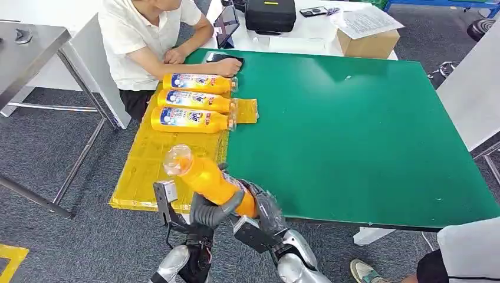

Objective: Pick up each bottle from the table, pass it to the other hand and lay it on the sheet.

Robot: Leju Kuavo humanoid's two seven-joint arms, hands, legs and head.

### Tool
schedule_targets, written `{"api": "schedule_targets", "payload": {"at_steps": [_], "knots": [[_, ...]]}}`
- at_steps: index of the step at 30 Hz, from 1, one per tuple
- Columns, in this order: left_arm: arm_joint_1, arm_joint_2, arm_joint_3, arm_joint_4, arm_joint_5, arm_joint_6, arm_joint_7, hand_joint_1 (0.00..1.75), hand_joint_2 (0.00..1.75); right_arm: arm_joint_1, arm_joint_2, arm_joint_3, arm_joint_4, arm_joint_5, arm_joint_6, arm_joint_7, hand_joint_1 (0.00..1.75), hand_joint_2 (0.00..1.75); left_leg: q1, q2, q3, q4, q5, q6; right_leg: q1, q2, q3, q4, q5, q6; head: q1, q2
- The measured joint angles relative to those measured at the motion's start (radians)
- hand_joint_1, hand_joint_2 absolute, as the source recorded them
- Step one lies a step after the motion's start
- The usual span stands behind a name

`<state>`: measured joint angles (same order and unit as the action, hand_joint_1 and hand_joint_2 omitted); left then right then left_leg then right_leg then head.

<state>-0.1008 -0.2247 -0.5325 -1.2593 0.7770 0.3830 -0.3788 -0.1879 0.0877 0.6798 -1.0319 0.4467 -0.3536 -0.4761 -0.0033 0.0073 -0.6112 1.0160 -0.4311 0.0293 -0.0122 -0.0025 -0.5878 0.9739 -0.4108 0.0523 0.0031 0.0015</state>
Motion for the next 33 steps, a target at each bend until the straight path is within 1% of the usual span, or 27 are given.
{"api": "schedule_targets", "payload": {"at_steps": [2,3,4,5,6,9,12,16,21,22,23,24,25,27,29,31,33], "knots": [[0.011,0.0,0.005,-0.025,-0.023,0.0,-0.014,1.75,1.75,0.002,0.006,0.008,0.0,-0.021,0.019,-0.007,1.54,1.75,0.0,0.0,0.0,0.0,0.0,0.0,0.0,0.0,0.0,0.0,0.0,0.0,0.0,0.0],[0.015,0.0,0.006,-0.036,-0.03,0.0,-0.019,1.75,1.75,0.002,0.009,0.012,0.0,-0.033,0.032,-0.014,1.43,1.75,0.0,0.0,0.0,0.0,0.0,0.0,0.0,0.0,-0.001,0.0,0.0,0.0,0.0,0.0],[0.02,0.0,0.008,-0.046,-0.038,0.0,-0.023,1.75,1.75,0.003,0.01,0.014,0.0,-0.047,0.045,-0.022,1.19,1.75,0.0,0.0,0.0,0.0,0.0,0.0,0.0,0.0,-0.001,0.0,0.0,0.0,0.0,0.0],[0.026,0.0,0.01,-0.057,-0.045,0.0,-0.029,1.75,1.75,0.004,0.011,0.016,0.0,-0.064,0.065,-0.032,0.23,1.75,0.0,0.0,0.0,0.0,0.0,0.0,0.0,0.0,-0.001,0.0,0.0,0.0,0.0,0.0],[0.032,0.0,0.012,-0.067,-0.048,-0.001,-0.035,1.75,1.75,0.007,0.011,0.017,0.0,-0.075,0.08,-0.038,0.0,1.75,0.0,0.0,0.0,0.0,0.0,0.0,0.0,0.0,-0.001,0.0,0.0,0.0,0.0,0.0],[0.046,0.0,0.023,-0.092,-0.061,-0.005,-0.043,1.75,1.75,0.013,0.013,0.021,0.002,-0.094,0.112,-0.057,0.0,1.75,0.0,0.0,-0.001,0.0,0.0,0.0,0.0,0.0,-0.002,0.0,0.0,0.0,0.0,0.0],[0.051,0.005,0.032,-0.106,-0.062,-0.024,-0.031,1.75,1.75,0.022,0.013,0.021,0.004,-0.101,0.111,-0.072,0.0,1.75,0.0,0.001,-0.001,0.0,0.0,0.0,0.0,0.0,-0.002,0.0,0.0,0.0,0.0,0.0],[0.037,0.025,0.039,-0.106,-0.118,-0.029,-0.026,1.75,1.75,0.051,0.005,0.011,0.005,-0.095,0.088,-0.085,0.0,1.75,0.0,0.0,-0.002,0.0,0.0,0.0,0.0,0.0,-0.002,0.0,0.0,0.0,0.0,0.0],[0.035,0.027,0.04,-0.106,-0.119,-0.029,-0.026,1.75,1.75,0.055,0.004,0.01,0.005,-0.094,0.088,-0.086,0.0,1.75,0.0,-0.001,-0.002,0.0,0.0,0.0,0.0,0.0,-0.002,0.0,0.0,0.0,0.0,0.0],[0.034,0.033,0.042,-0.105,-0.126,-0.028,-0.025,1.75,1.75,0.061,0.001,0.007,0.006,-0.09,0.081,-0.089,0.0,1.75,0.0,0.0,-0.002,0.0,0.0,0.0,0.0,0.0,-0.003,0.0,0.0,0.0,0.0,0.0],[0.028,0.037,0.04,-0.102,-0.16,-0.022,-0.026,1.75,1.75,0.067,0.0,0.006,0.006,-0.077,0.047,-0.1,0.0,1.75,0.0,0.001,-0.003,0.0,0.0,0.0,0.0,0.0,-0.004,0.0,0.0,0.0,0.0,0.0],[-0.051,0.071,0.03,-0.043,-0.519,0.102,-0.056,1.75,1.75,0.107,-0.007,-0.031,-0.003,0.03,-0.226,-0.158,0.0,1.75,0.0,-0.003,-0.003,0.0,0.001,0.0,0.0,-0.002,-0.002,0.0,0.0,0.0,0.0,0.0],[-0.087,0.095,0.038,0.009,-0.738,0.141,-0.028,1.75,1.75,0.132,-0.01,-0.099,-0.041,0.137,-0.312,-0.189,0.0,1.75,0.0,-0.003,-0.003,0.0,0.001,0.0,0.0,-0.002,-0.002,0.0,0.0,0.0,0.0,0.0],[-0.121,0.113,0.054,0.075,-0.947,0.163,0.029,1.75,1.75,0.159,-0.003,-0.213,-0.114,0.237,-0.338,-0.212,0.0,1.75,0.0,-0.003,-0.003,0.0,0.001,0.0,0.0,-0.002,-0.002,0.0,0.001,0.0,0.001,0.0],[-0.156,0.128,0.085,0.152,-1.092,0.14,0.079,1.75,1.75,0.188,0.013,-0.337,-0.231,0.296,-0.34,-0.217,0.0,1.75,0.0,-0.003,-0.003,0.0,0.002,0.0,0.0,-0.002,-0.002,0.0,0.001,0.0,0.0,0.0],[-0.182,0.137,0.122,0.21,-1.128,0.108,0.104,1.75,1.75,0.203,0.026,-0.428,-0.337,0.329,-0.344,-0.218,0.0,1.75,0.0,-0.003,-0.003,0.0,0.002,-0.001,0.0,-0.002,-0.002,0.0,0.001,0.0,0.0,0.0],[-0.202,0.144,0.138,0.25,-1.136,0.099,0.108,1.75,1.75,0.215,0.032,-0.488,-0.409,0.338,-0.345,-0.219,0.0,1.75,0.0,-0.003,-0.003,0.0,0.003,-0.001,0.0,-0.002,-0.002,0.0,0.001,0.0,0.0,0.0]]}}
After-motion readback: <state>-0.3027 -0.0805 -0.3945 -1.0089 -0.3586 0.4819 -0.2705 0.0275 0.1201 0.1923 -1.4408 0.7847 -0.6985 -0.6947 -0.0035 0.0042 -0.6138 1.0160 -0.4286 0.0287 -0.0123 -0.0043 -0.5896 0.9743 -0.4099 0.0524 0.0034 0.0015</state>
